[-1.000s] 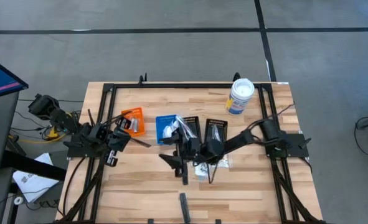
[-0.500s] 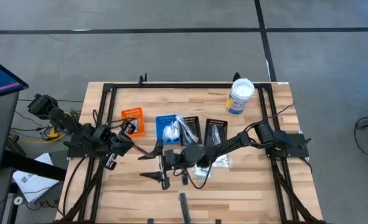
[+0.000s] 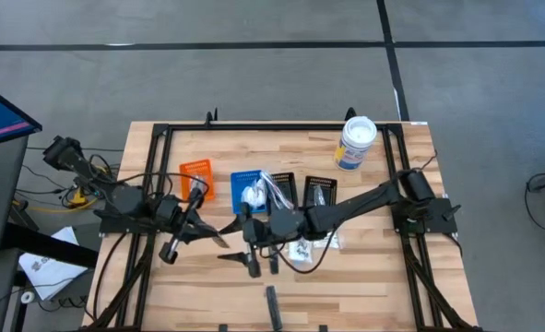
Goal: Pick & Place Travel size toiletries
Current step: Put the black comb into the right black bin
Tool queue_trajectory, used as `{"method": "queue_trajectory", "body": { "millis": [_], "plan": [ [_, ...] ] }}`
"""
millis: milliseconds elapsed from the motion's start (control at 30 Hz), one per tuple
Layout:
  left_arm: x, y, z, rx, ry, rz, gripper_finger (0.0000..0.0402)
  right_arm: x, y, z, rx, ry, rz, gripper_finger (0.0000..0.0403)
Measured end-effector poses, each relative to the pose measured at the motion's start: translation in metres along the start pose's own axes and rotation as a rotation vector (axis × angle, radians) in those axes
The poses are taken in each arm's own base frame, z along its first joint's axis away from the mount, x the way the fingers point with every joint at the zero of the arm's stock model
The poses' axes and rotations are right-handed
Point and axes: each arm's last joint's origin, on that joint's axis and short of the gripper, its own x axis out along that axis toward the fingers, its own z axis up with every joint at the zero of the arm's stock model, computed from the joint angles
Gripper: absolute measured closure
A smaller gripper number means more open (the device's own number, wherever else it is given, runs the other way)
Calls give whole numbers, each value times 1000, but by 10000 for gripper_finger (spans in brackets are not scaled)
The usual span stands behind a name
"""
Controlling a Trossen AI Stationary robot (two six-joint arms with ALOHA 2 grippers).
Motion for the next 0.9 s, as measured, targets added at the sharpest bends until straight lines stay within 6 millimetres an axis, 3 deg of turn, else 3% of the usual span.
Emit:
{"method": "queue_trajectory", "body": {
  "millis": [267,400,533,833,900],
  "plan": [
    [0,4,-6,-50,59,55,398,0,0,4,21,-47,-1,136],
    [0,3,-6,-54,58,48,398,1,-4,6,23,-67,-7,157],
    [0,5,-5,-32,47,97,398,1,-7,8,44,-92,-15,208],
    [0,6,-6,-13,51,120,397,1,-14,6,47,-71,-53,376],
    [0,6,-7,8,56,132,392,1,-15,5,46,-57,-75,392]
  ]
}}
